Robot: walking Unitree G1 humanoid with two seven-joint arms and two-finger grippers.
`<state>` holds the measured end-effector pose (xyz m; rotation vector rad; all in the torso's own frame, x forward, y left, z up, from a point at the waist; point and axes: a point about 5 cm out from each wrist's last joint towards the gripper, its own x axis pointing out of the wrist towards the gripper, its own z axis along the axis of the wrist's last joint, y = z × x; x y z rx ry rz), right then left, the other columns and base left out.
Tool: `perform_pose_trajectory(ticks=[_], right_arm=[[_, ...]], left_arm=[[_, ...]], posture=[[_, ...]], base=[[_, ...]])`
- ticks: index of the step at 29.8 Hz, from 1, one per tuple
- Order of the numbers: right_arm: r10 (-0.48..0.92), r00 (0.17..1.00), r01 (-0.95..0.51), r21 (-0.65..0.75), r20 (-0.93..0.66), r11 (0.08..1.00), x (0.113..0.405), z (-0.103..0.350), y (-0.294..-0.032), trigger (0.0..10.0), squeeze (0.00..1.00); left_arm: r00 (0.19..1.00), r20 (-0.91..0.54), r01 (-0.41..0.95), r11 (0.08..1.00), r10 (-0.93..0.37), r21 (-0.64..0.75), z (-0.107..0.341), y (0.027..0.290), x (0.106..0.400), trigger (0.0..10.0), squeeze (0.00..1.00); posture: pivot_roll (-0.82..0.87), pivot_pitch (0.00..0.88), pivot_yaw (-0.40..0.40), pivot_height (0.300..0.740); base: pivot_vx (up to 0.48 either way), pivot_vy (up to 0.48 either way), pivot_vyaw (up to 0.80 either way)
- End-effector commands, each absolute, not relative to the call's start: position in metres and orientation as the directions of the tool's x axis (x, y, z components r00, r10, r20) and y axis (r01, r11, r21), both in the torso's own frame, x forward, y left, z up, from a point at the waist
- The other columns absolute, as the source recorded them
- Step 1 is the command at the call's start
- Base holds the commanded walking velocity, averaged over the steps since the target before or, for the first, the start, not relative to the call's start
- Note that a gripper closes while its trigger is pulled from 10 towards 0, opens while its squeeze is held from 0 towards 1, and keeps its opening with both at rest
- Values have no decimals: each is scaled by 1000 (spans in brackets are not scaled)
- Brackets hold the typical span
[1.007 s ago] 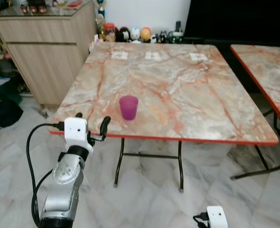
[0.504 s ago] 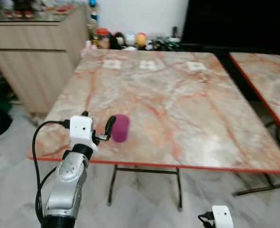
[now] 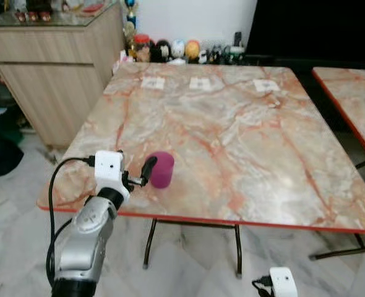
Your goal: Setting the table
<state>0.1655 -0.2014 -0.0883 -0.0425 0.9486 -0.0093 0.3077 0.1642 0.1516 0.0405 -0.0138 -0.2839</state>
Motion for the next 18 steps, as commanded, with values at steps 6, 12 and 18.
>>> perform_pose_trajectory(ticks=[6,12,18], right_arm=[[-31,583,3,-36,-812,999,166,-88,-201,10000,0],[-36,585,7,-39,-811,999,166,-88,-201,10000,0],[-34,587,8,-36,-809,999,167,-88,-201,10000,0]], left_arm=[[940,-137,318,948,-313,18,158,148,320,10000,0],[941,-168,293,955,-294,-31,171,143,340,10000,0],[945,-226,235,972,-235,-24,169,145,348,10000,0]], posture=[[92,0,-23,740],[92,1,-24,740],[88,5,-21,740]], base=[[0,0,0],[0,0,0],[0,0,0]])
